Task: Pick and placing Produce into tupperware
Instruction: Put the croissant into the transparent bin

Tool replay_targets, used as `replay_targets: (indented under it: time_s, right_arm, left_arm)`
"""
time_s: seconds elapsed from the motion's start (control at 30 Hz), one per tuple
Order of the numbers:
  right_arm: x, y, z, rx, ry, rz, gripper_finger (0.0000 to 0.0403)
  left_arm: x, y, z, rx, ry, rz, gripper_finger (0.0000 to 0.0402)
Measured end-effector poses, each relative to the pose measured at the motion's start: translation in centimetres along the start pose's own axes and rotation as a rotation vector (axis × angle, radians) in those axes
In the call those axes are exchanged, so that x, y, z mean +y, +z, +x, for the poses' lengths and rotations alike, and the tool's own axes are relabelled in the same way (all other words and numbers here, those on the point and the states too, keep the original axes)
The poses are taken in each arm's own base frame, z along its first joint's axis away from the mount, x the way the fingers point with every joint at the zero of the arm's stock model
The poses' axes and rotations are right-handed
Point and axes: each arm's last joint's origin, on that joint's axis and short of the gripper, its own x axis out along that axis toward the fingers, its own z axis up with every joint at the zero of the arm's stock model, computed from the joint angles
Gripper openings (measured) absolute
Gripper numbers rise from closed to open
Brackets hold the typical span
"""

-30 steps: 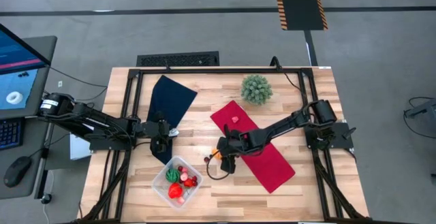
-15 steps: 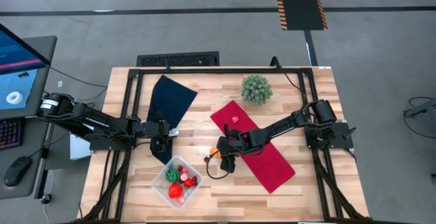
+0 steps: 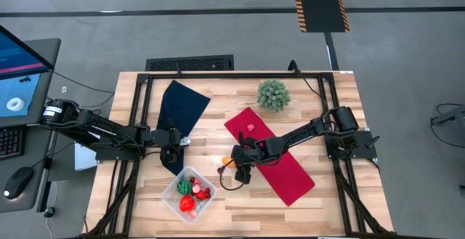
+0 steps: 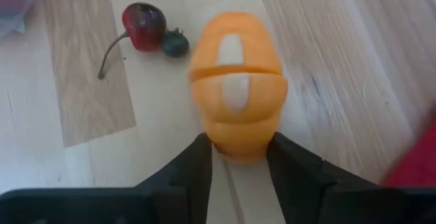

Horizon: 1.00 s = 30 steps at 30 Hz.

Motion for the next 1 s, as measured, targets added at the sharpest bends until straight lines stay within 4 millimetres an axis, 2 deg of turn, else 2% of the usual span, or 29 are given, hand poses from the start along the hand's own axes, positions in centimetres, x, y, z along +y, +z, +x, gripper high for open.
replay_targets:
  time_s: [0.13,0.3,0.43,0.57,0.77,1.0]
  right_arm:
    - [0.4,0.4,-0.2,-0.003,0.004,-0.018,0.0143]
    - [1.8,1.0,-0.8,0.027,0.049,-0.086,0.0122]
    - [2.3,1.7,-1.3,0.037,0.081,-0.091,0.0129]
    - [2.1,2.4,-1.8,0.046,0.047,-0.095,0.0164]
    - [2.5,3.7,-2.5,0.002,0.063,-0.157,0.0247]
    - [4.1,3.7,-3.0,-0.051,0.083,-0.506,0.0318]
  left_arm:
    - [0.0,0.0,0.0,0.000,0.000,0.000,0.0181]
    - [0.0,0.0,0.0,0.000,0.000,0.000,0.0181]
    - [0.0,0.0,0.0,0.000,0.000,0.000,0.0181]
    - [0.0,0.0,0.0,0.000,0.000,0.000,0.0180]
    - [0.0,0.0,0.0,0.000,0.000,0.000,0.0180]
    - [0.0,0.0,0.0,0.000,0.000,0.000,0.0180]
